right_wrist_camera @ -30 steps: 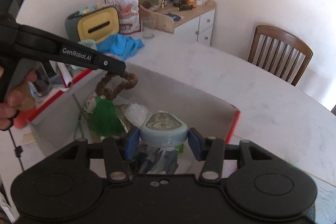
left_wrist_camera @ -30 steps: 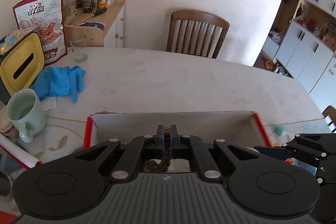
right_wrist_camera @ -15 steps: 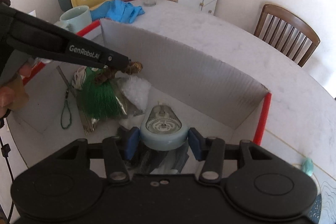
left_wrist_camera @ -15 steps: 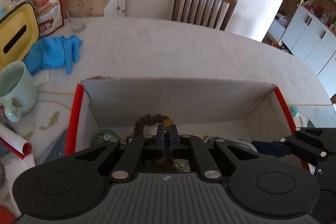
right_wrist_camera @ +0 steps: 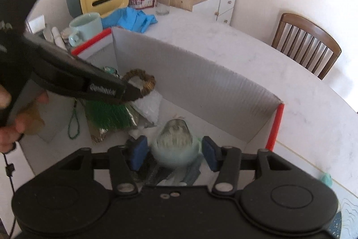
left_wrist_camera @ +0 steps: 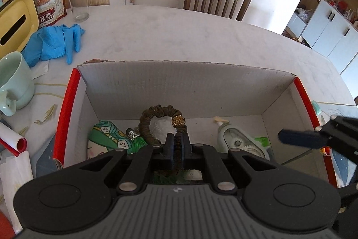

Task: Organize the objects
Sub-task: 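Open both grippers to release the bracelet and dispenser into the box, then move the left gripper to the red figure keychain while the right moves to the teal object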

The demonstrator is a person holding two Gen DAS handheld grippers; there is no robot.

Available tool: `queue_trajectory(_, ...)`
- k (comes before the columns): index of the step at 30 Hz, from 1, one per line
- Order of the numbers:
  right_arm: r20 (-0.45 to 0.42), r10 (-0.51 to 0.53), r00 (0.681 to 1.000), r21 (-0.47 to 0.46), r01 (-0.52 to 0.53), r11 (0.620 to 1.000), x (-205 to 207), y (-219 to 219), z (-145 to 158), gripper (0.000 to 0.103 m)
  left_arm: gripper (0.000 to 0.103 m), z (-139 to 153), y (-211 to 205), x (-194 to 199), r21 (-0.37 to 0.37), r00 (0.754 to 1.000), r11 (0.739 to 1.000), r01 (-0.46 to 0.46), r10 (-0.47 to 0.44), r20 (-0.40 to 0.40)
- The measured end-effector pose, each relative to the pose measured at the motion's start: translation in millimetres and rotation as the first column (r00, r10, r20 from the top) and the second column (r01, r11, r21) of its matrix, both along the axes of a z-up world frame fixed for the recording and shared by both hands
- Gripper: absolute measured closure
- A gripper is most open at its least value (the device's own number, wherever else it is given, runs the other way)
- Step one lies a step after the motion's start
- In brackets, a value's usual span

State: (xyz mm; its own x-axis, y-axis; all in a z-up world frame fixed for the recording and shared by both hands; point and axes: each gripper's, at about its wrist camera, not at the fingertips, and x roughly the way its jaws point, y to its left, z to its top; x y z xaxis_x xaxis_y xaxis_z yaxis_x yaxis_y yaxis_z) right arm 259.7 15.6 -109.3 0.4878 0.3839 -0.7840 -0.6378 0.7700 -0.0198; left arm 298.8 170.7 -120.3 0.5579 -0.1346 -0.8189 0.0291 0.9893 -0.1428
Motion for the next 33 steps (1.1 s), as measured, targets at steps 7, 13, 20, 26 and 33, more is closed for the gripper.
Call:
queue_trajectory(7, 0.010, -0.007, 1.000, 0.053, 0.007, 0.999, -5.4, -15.1, 15.5, 0.043, 0.096, 8.3, -9.5, -9.9, 0.025, 1.000, 1.000, 0.015, -0.015, 0.022)
queue_trajectory(13, 0.012, -0.023, 1.000, 0.096, 0.022, 0.995, -12.1, -35.1, 27.6, 0.040, 0.096, 20.5, -14.8, -21.5, 0.026, 0.999, 1.000, 0.010, -0.012, 0.052)
queue_trajectory(20, 0.024, -0.043, 0.999, 0.144, 0.039, 0.989, -23.6, -59.2, 43.8, 0.038, 0.092, 35.0, -20.3, -36.2, 0.022, 0.997, 1.000, -0.007, 0.005, 0.076)
queue_trajectory(26, 0.023, -0.059, 0.998, 0.204, 0.053, 0.978, -32.0, -85.0, 59.8, 0.037, 0.063, 53.3, -33.6, -52.4, 0.022, 0.990, 1.000, -0.008, 0.005, 0.138)
queue_trajectory(33, 0.032, -0.089, 0.996, 0.244, 0.079, 0.967, -39.7, -118.2, 72.9, 0.032, 0.035, 74.8, -61.8, -68.8, 0.022, 0.979, 1.000, 0.011, -0.015, 0.203)
